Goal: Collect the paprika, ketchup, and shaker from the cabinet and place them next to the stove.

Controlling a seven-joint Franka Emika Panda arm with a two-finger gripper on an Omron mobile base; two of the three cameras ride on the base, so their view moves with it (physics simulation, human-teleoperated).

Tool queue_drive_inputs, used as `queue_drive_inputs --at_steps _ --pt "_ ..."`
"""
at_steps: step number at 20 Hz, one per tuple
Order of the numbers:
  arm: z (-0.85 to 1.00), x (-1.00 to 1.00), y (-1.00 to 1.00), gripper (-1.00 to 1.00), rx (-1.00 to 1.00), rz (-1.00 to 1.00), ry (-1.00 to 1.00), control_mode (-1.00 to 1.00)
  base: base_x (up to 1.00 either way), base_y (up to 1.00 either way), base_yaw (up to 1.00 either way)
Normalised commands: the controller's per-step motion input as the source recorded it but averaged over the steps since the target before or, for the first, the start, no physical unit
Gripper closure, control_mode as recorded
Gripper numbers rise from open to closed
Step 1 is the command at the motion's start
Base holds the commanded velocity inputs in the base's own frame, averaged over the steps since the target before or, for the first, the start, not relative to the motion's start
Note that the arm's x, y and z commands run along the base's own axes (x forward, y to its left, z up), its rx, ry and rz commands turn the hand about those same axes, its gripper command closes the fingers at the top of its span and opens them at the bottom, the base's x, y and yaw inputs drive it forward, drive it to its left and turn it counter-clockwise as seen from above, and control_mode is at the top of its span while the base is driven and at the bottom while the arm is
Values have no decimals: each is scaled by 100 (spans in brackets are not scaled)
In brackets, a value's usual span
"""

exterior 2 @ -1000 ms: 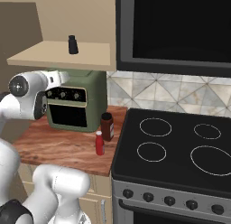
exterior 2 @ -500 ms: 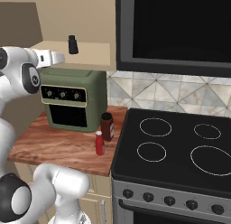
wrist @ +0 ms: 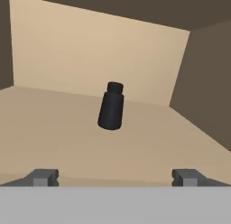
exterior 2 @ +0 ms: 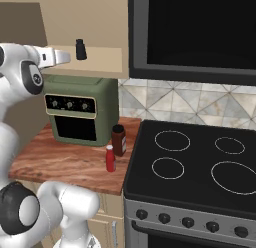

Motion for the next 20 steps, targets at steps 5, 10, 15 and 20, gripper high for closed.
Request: queue_drive_inputs --at_steps 5,10,15,20 --pt "0 13 0 -100 0 2 -10 -100 0 0 0" --pt "0 5 -1 -100 2 5 -8 -100 0 0 0" --pt "0 0 0 -100 0 1 0 -100 0 0 0" --pt "0 0 0 -100 0 0 0 -100 0 0 0"
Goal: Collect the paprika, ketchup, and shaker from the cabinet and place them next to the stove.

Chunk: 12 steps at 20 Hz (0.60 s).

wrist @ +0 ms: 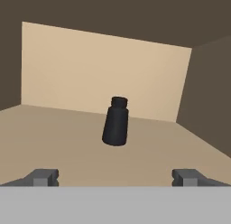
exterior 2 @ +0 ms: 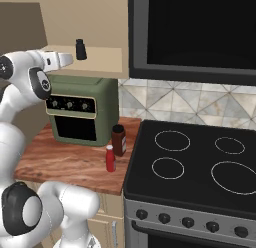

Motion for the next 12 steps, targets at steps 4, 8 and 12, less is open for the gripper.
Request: queue_drive_inputs --at_steps 4,8,12 --pt "0 9 0 -100 1 0 0 -100 0 0 0" --pt "0 26 0 -100 3 0 0 -100 0 0 0" --pt "0 27 4 -100 4 0 0 -100 0 0 0"
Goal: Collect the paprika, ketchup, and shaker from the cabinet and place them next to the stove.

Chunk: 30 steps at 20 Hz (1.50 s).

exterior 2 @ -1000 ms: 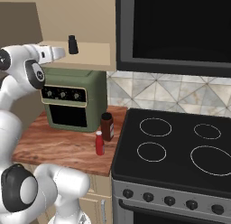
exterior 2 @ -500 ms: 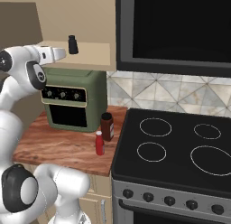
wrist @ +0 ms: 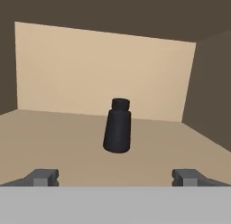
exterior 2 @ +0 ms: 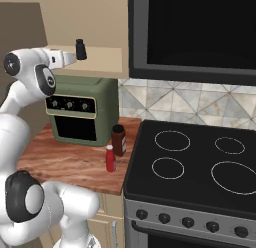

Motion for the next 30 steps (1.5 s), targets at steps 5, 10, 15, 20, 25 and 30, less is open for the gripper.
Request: queue_drive_inputs --at_steps 5,10,15,20,25,30 --pt "-1 11 14 -100 3 0 0 -100 0 0 0" --pt "0 4 -6 -100 15 -5 4 -100 0 0 0" --pt "3 14 -30 -100 15 -3 5 -100 0 0 0" --pt "2 0 -3 -100 3 0 0 -100 0 0 0" --pt "0 5 0 -100 -1 0 0 -100 0 0 0" --pt "11 19 0 -100 -8 0 0 -100 0 0 0"
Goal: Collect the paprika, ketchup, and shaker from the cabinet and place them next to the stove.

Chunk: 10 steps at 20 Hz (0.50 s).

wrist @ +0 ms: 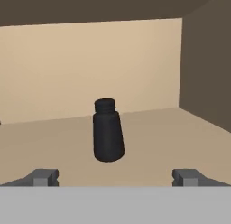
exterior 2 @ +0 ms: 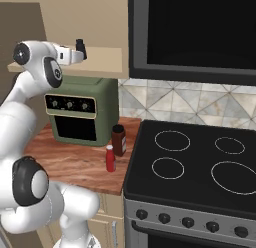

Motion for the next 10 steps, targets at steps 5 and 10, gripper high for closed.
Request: queue_drive_inputs --at_steps 5,10 --pt "10 29 0 -100 -7 0 1 -100 0 0 0" --pt "0 24 7 -100 -7 0 1 -100 0 0 0"
